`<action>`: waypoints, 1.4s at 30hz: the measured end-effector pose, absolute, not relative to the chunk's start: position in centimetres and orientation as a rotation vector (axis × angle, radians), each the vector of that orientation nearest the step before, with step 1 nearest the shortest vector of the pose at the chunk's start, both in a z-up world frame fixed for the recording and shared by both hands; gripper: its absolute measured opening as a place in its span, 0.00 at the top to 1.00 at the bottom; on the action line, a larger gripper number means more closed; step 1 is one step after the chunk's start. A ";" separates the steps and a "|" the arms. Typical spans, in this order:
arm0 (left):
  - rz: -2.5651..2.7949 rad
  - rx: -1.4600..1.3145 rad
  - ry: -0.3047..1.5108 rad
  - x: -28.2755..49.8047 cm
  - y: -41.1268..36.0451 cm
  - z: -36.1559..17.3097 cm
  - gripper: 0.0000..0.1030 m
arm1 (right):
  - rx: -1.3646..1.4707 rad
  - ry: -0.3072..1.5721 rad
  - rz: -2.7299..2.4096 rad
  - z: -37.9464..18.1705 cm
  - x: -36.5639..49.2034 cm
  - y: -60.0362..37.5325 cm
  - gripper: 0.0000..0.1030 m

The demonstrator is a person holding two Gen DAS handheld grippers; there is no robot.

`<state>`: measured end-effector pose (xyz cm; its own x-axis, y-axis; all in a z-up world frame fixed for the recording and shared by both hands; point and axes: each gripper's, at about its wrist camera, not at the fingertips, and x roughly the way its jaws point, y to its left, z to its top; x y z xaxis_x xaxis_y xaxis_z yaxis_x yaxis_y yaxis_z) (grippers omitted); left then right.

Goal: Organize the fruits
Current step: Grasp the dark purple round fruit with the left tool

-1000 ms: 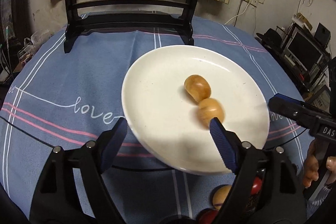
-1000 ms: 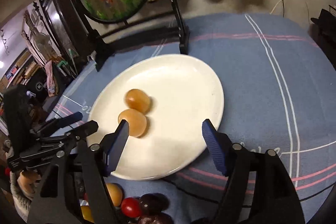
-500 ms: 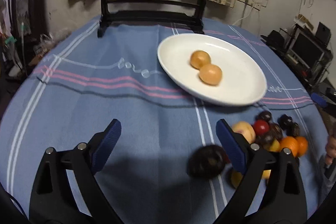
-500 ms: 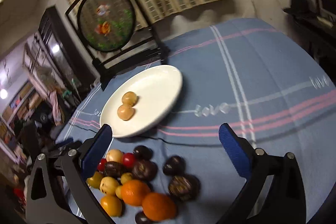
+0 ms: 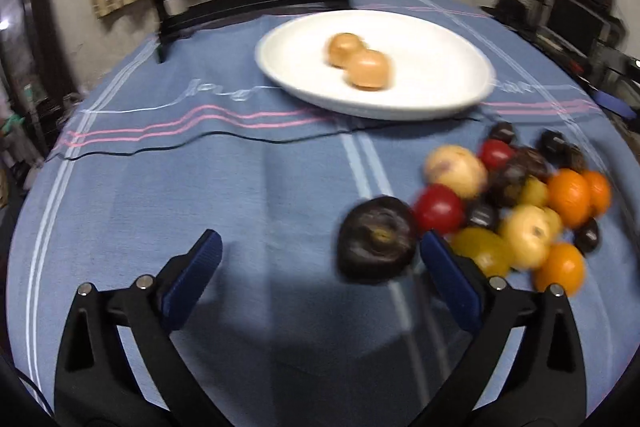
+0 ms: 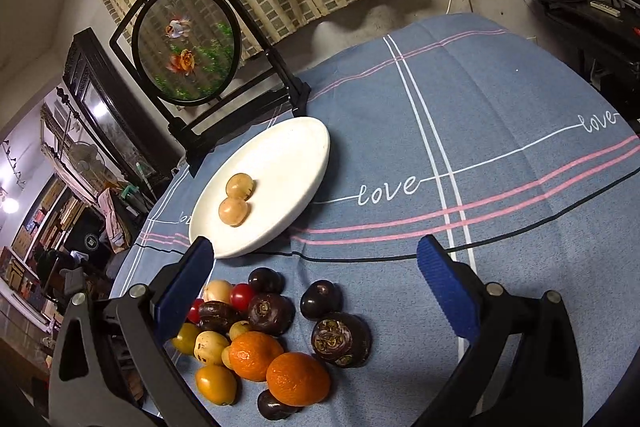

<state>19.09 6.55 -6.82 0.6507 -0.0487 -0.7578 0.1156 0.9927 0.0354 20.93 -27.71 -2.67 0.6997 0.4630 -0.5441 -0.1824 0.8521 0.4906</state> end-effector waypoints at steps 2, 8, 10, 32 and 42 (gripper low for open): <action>-0.037 0.088 0.875 20.0 7.2 -7.2 0.02 | 0.423 0.720 0.371 -2.8 21.0 -27.6 0.01; 0.173 0.186 0.829 20.4 8.5 -7.0 0.02 | 0.435 0.711 0.362 -2.7 20.9 -28.0 0.01; 0.101 0.163 0.866 20.7 8.3 -7.4 0.02 | 0.445 0.711 0.372 -2.8 20.9 -28.0 0.01; -0.010 0.043 0.882 21.0 8.8 -7.6 0.50 | 0.370 0.765 0.425 -4.2 18.9 -25.9 0.01; -0.028 0.039 0.885 21.4 8.7 -7.7 0.55 | 0.185 0.776 0.439 -5.9 11.6 -24.6 0.16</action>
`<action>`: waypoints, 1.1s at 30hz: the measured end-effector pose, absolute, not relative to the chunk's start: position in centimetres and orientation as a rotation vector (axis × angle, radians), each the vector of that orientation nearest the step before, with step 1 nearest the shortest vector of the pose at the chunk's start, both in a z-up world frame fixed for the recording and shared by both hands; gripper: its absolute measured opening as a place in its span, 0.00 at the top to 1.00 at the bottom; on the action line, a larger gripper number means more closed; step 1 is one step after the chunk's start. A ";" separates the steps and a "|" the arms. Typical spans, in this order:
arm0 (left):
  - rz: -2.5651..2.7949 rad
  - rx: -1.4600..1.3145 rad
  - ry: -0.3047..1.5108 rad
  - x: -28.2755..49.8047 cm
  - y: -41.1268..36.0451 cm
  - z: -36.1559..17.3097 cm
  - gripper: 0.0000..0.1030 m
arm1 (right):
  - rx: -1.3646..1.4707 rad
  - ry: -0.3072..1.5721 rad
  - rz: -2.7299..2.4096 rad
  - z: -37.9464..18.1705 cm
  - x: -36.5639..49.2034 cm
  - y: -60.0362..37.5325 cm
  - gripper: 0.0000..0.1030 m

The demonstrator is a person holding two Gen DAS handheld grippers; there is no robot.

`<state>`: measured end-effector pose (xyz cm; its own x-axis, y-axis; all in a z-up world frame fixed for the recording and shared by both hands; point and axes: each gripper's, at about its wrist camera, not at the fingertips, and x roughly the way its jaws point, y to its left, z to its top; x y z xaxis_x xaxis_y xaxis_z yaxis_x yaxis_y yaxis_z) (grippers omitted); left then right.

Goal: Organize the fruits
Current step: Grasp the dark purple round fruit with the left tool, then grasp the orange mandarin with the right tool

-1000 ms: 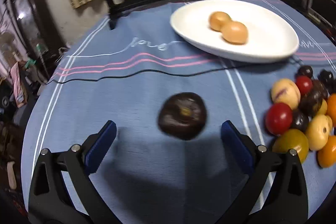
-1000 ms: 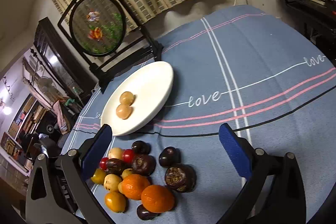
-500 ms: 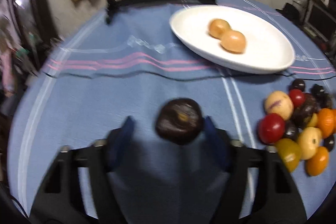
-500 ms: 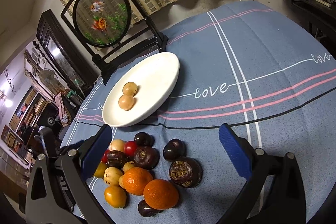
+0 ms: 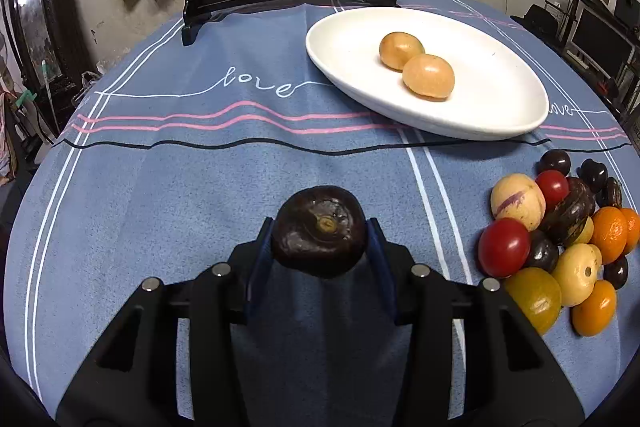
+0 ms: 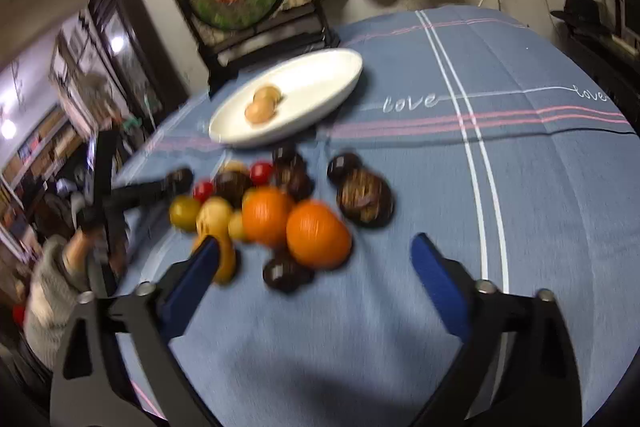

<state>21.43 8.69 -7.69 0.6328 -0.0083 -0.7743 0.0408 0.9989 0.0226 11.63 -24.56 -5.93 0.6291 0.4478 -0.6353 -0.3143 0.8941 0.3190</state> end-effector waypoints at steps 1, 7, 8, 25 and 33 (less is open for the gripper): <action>-0.026 0.042 0.886 21.4 8.6 -7.7 0.55 | 0.168 0.806 0.441 -6.4 11.6 -24.2 0.24; -0.025 0.043 0.886 21.4 8.7 -7.7 0.55 | 0.163 0.861 0.458 -6.9 13.3 -23.6 0.39; -0.025 0.044 0.886 21.4 8.6 -7.7 0.55 | 0.174 0.880 0.460 -7.2 13.9 -23.5 0.40; -0.034 0.025 0.884 21.3 8.9 -7.7 0.55 | 0.484 0.951 0.582 -9.3 16.7 -26.1 0.58; -0.101 -0.018 0.802 20.0 8.5 -5.5 0.56 | 0.700 0.892 0.689 -8.0 15.6 -28.5 0.58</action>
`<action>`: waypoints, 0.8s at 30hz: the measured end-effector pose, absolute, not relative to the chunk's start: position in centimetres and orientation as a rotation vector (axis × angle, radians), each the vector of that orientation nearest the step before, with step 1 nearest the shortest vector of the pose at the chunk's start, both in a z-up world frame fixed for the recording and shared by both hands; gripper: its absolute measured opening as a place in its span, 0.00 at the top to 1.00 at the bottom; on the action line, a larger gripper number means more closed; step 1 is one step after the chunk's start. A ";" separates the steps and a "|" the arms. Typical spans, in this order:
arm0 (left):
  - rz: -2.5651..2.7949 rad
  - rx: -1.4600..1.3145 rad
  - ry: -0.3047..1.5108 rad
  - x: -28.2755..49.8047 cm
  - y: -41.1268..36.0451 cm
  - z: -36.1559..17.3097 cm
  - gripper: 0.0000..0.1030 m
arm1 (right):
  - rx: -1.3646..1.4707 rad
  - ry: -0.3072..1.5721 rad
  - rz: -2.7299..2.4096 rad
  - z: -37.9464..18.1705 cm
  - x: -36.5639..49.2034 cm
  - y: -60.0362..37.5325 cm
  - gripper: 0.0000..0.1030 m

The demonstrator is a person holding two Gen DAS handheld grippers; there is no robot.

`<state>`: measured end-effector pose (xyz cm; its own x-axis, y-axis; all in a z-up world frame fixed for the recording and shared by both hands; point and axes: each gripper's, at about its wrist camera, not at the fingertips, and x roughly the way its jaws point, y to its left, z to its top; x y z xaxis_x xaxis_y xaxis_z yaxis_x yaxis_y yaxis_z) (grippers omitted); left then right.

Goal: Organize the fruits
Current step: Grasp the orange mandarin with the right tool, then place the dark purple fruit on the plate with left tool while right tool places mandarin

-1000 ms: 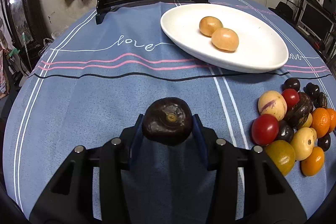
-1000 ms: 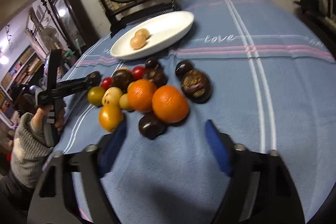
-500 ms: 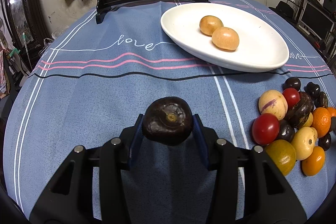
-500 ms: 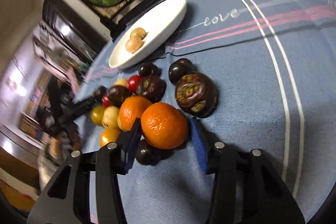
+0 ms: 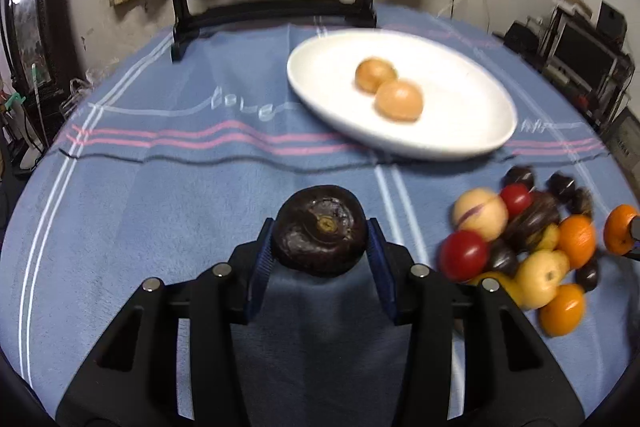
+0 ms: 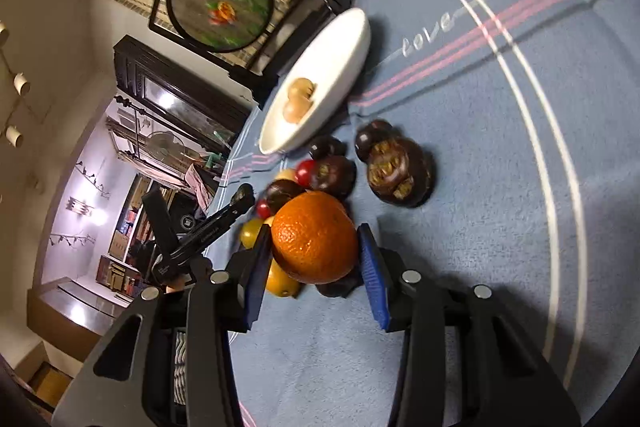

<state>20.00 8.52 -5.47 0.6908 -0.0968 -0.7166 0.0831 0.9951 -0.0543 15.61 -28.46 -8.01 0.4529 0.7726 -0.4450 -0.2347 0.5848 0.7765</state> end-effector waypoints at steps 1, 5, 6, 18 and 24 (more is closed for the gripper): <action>-0.106 -0.024 0.794 20.1 8.4 -4.9 0.56 | 0.694 0.882 0.690 -7.4 15.7 -28.5 0.58; -0.114 -0.039 0.774 22.5 7.6 -2.4 0.56 | 0.591 0.799 0.679 -2.6 18.4 -27.3 0.58; -0.114 -0.042 0.772 23.4 7.4 -1.9 0.56 | 0.567 0.781 0.680 -1.6 19.4 -26.7 0.58; -0.081 0.007 0.828 31.0 5.2 -4.2 0.55 | 0.378 0.857 0.608 -3.2 31.9 -18.3 0.58; -0.105 0.001 0.801 31.6 5.1 -3.9 0.42 | 0.307 0.894 0.538 -4.1 33.0 -17.6 0.55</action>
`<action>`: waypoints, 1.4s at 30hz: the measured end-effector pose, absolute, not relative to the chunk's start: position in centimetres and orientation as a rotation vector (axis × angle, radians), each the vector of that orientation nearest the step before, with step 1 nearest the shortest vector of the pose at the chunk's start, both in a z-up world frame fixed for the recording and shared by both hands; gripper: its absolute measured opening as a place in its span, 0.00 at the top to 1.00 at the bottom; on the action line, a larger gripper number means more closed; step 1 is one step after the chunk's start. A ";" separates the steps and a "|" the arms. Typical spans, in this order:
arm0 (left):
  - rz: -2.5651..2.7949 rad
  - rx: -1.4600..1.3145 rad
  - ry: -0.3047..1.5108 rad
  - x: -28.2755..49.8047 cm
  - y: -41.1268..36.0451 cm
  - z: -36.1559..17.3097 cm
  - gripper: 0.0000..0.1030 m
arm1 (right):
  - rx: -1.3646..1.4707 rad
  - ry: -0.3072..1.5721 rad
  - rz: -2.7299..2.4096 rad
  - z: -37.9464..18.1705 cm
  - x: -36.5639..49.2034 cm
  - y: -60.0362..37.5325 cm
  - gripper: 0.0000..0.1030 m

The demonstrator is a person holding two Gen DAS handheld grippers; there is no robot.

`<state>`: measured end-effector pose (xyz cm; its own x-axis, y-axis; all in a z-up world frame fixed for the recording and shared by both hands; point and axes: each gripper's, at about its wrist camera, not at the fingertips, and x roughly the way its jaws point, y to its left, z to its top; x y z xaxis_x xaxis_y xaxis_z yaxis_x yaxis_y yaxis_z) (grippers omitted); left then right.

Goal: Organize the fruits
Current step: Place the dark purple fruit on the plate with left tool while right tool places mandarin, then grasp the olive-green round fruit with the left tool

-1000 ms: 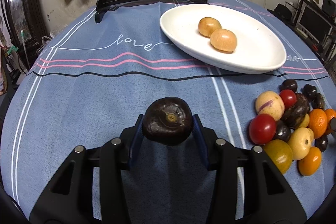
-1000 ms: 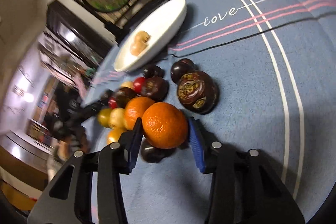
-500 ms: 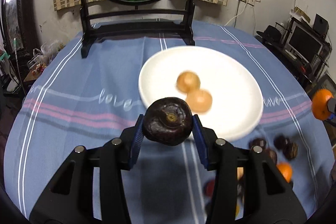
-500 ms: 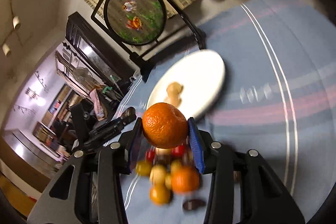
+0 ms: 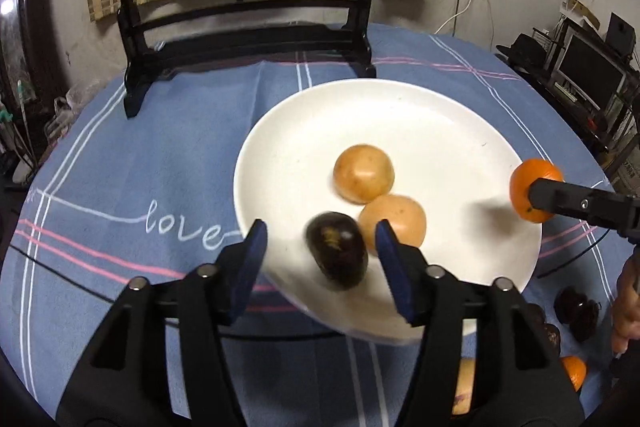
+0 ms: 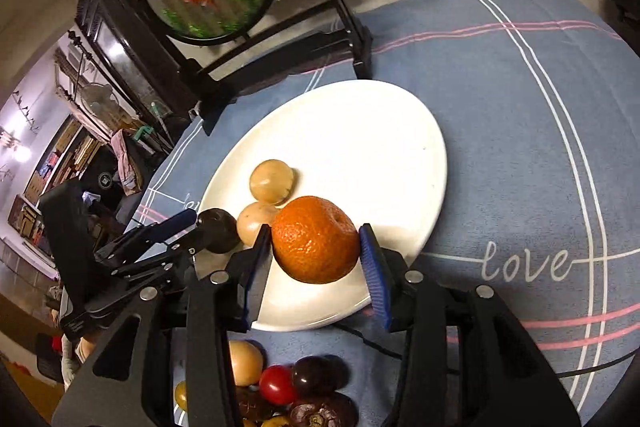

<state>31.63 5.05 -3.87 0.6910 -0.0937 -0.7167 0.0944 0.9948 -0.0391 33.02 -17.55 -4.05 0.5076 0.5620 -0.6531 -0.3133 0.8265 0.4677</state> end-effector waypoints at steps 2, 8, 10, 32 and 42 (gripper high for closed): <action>-0.111 0.010 0.787 31.5 4.9 -3.6 0.36 | 0.311 0.876 0.529 -3.9 33.0 -17.9 0.55; -0.090 -0.019 0.748 30.1 6.1 -2.5 0.19 | 0.356 0.769 0.527 -1.6 30.9 -19.9 0.27; -0.084 -0.034 0.743 29.4 6.6 -2.3 0.15 | 0.360 0.744 0.528 -0.8 29.8 -20.5 0.27; -0.246 0.198 0.779 16.2 1.4 -5.6 0.04 | 0.542 0.654 0.414 -2.6 20.8 -29.3 0.02; -0.027 -0.055 0.774 17.5 9.1 -4.7 0.02 | 0.537 0.638 0.417 -2.3 20.3 -29.5 0.02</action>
